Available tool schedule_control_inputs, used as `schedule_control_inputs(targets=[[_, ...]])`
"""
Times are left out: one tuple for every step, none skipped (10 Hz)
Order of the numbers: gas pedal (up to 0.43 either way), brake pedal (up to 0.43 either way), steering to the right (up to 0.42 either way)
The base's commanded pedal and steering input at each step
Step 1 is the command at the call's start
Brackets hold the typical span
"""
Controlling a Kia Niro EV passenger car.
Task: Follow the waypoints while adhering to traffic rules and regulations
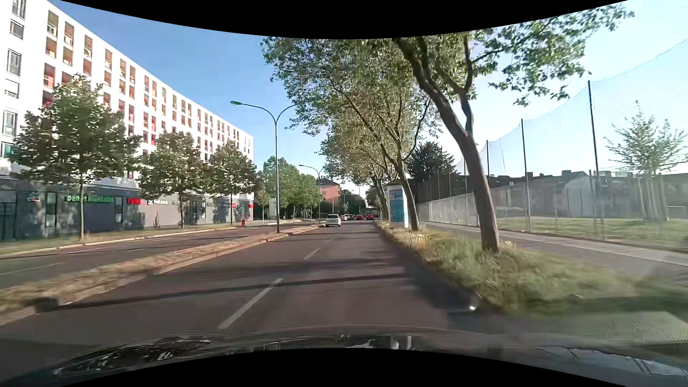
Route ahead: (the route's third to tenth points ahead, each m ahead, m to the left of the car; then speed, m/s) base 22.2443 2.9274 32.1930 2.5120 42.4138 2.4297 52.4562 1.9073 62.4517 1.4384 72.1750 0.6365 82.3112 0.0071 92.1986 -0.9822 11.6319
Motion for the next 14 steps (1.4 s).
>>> schedule_control_inputs(targets=[[0.039,0.0,0.004],[0.039,0.0,0.004],[0.039,0.0,0.004],[0.039,0.0,0.005],[0.039,0.0,0.005],[0.039,0.0,0.005],[0.039,0.0,0.005],[0.039,0.0,0.005],[0.039,0.0,0.005],[0.039,0.0,0.005],[0.039,0.0,0.005],[0.039,0.0,0.005],[0.039,0.0,0.005],[0.039,0.0,0.005]])
